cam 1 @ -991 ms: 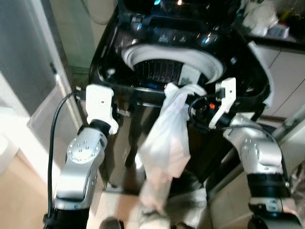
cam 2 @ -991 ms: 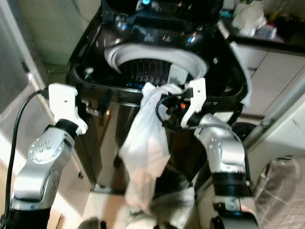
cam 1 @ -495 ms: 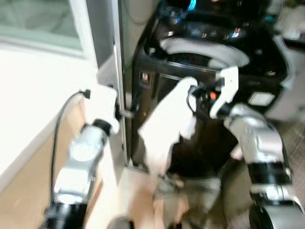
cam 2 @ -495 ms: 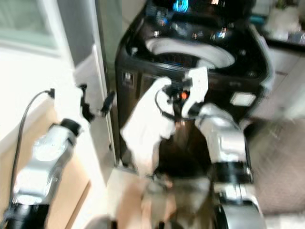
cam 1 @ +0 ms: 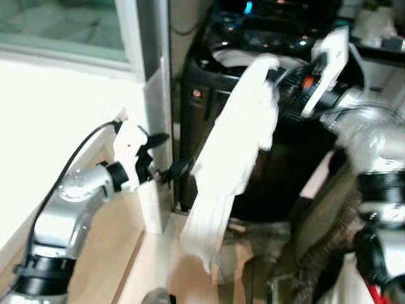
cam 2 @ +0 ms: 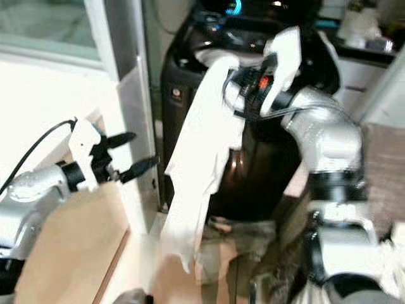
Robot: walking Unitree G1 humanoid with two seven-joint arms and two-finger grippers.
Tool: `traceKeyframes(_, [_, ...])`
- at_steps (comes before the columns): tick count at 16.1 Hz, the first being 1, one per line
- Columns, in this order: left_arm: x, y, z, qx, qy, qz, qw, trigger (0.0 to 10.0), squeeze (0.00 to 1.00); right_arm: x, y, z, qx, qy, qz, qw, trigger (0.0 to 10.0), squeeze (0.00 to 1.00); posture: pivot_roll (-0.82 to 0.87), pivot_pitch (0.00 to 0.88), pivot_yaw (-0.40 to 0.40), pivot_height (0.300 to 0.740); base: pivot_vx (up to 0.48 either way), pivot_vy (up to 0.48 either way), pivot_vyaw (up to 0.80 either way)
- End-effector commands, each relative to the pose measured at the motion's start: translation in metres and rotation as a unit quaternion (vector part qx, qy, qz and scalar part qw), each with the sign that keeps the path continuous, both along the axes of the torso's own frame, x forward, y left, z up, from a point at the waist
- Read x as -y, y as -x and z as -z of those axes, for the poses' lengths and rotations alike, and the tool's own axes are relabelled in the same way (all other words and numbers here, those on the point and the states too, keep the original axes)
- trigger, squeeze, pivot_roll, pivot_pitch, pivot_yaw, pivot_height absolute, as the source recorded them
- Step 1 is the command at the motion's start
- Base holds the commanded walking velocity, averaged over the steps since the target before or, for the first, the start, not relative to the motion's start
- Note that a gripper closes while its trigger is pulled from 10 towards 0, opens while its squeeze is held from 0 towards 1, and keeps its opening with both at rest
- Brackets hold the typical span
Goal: Clothes washing
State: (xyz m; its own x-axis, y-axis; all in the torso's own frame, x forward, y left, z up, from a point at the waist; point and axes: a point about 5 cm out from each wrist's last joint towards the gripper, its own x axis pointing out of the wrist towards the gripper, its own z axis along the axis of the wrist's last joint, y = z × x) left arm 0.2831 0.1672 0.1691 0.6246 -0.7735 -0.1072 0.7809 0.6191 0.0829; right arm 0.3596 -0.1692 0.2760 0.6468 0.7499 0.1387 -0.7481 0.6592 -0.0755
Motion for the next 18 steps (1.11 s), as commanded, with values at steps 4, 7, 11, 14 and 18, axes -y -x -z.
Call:
traceKeyframes(4, [0.0,-0.013,-0.008,-0.008,0.008,0.05,0.999,10.0,0.0,-0.018,0.004,-0.021,0.023,-0.016,-0.072,0.997,10.0,0.0,0.0,0.0,-0.04,0.731,0.0,0.0,0.0])
traceKeyframes(7, [-0.002,-0.032,-0.026,0.027,0.005,0.032,0.999,10.0,1.0,-0.033,0.008,-0.022,0.024,-0.013,-0.113,0.993,10.0,0.0,0.0,0.0,-0.051,0.731,0.0,0.0,0.0])
traceKeyframes(11, [-0.014,-0.053,-0.058,0.074,0.007,0.019,0.997,10.0,1.0,-0.035,0.01,-0.037,0.045,-0.01,-0.127,0.991,10.0,0.0,-0.02,0.0,-0.061,0.731,0.0,0.0,0.0])
traceKeyframes(14, [-0.018,-0.055,-0.064,0.08,0.002,0.027,0.996,10.0,1.0,-0.03,0.008,-0.054,0.074,0.001,-0.118,0.99,10.0,0.0,-0.02,0.0,-0.062,0.731,0.0,0.0,0.0])
traceKeyframes(18, [-0.003,-0.053,-0.065,0.066,0.041,0.074,0.994,10.0,0.0,-0.031,0.009,-0.068,0.098,0.006,-0.125,0.987,10.0,0.0,-0.04,0.0,-0.063,0.731,0.0,0.0,0.0])
